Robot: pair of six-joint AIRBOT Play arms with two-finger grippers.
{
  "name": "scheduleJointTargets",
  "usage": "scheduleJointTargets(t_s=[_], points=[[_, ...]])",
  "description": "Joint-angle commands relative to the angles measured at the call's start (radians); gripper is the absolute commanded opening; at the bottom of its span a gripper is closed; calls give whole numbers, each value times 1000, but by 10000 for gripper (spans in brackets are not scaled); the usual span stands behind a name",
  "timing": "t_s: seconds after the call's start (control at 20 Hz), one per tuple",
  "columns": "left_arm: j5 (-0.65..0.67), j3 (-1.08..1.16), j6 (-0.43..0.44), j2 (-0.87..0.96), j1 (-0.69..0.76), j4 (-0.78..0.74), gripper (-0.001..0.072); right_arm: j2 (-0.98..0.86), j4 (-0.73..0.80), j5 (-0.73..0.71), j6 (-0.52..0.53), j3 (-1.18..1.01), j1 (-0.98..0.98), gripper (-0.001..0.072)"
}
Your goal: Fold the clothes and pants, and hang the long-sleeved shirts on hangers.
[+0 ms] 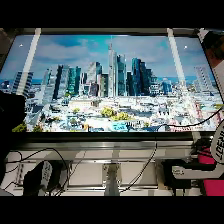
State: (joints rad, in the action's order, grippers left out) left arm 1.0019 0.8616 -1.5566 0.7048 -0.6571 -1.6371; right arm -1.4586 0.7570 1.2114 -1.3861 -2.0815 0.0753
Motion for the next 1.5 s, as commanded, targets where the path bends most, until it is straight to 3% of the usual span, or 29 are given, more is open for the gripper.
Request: scheduleJointTargets(t_s=[0.0,0.3,0.45,0.5,0.6,0.65,1.2,1.45], points=[[-11,-2,0,4,-1,-5,9,1,0,0,0,-1,0,18],[-16,-2,0,6,-1,-143,8,1,0,0,0,-1,0,18],[-101,-2,0,7,-2,-226,10,1,0,0,0,-1,0,18],[-136,-2,0,12,-1,-225,116,1,0,0,0,-1,0,18],[-182,-2,0,32,-1,-222,669,1,0,0,0,-1,0,19],[-188,-2,0,48,-2,-222,700,1,0,0,0,-1,0,18],[-360,-2,0,314,-1,-222,701,1,0,0,0,-1,0,18],[-378,-1,0,388,-1,-355,700,1,0,0,0,-1,0,18]])
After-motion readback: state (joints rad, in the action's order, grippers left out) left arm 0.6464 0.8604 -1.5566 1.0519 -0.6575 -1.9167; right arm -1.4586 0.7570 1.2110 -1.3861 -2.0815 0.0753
